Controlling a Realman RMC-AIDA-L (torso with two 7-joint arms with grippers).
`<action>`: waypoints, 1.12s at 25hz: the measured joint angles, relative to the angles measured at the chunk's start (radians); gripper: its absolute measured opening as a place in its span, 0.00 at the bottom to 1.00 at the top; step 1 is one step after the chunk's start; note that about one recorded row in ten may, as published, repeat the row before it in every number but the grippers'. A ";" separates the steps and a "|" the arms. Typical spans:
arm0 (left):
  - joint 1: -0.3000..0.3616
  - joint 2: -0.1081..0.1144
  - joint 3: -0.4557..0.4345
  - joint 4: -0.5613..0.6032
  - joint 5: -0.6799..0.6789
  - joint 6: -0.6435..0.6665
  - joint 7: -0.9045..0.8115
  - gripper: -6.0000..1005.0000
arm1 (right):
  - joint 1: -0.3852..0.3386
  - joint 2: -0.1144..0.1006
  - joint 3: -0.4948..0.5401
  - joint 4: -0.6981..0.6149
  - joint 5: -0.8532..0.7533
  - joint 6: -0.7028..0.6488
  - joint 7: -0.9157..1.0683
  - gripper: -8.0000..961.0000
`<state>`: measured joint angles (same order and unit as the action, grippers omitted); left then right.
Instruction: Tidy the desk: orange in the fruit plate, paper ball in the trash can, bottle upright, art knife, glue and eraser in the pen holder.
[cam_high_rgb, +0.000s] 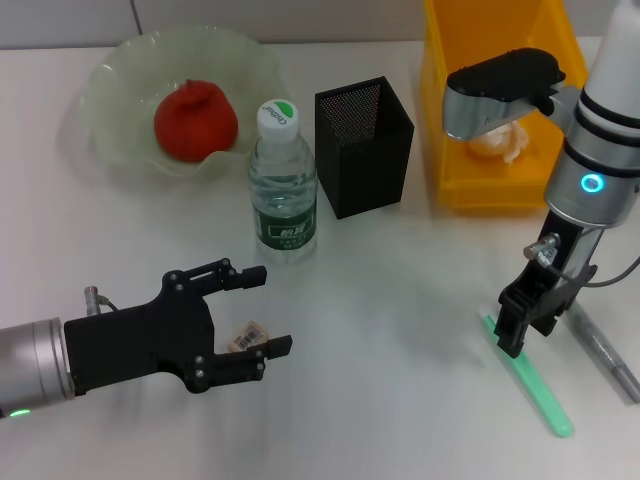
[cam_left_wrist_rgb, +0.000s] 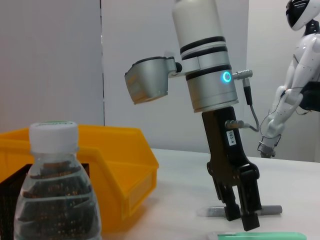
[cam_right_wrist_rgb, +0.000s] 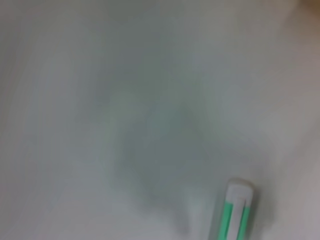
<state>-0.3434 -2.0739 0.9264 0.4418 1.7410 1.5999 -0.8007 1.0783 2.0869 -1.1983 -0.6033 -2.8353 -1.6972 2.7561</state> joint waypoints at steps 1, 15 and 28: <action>0.000 0.000 0.000 0.000 0.000 0.000 0.000 0.78 | 0.000 0.000 -0.003 0.007 0.000 0.012 0.000 0.53; -0.001 0.000 0.000 0.000 -0.017 -0.001 0.000 0.78 | -0.004 0.004 -0.011 0.036 0.025 0.078 0.003 0.51; -0.002 0.000 0.000 0.000 -0.021 -0.020 0.000 0.78 | -0.009 0.004 -0.053 0.033 0.043 0.113 0.012 0.50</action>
<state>-0.3452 -2.0739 0.9265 0.4418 1.7196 1.5802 -0.8007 1.0692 2.0912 -1.2509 -0.5701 -2.7927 -1.5844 2.7685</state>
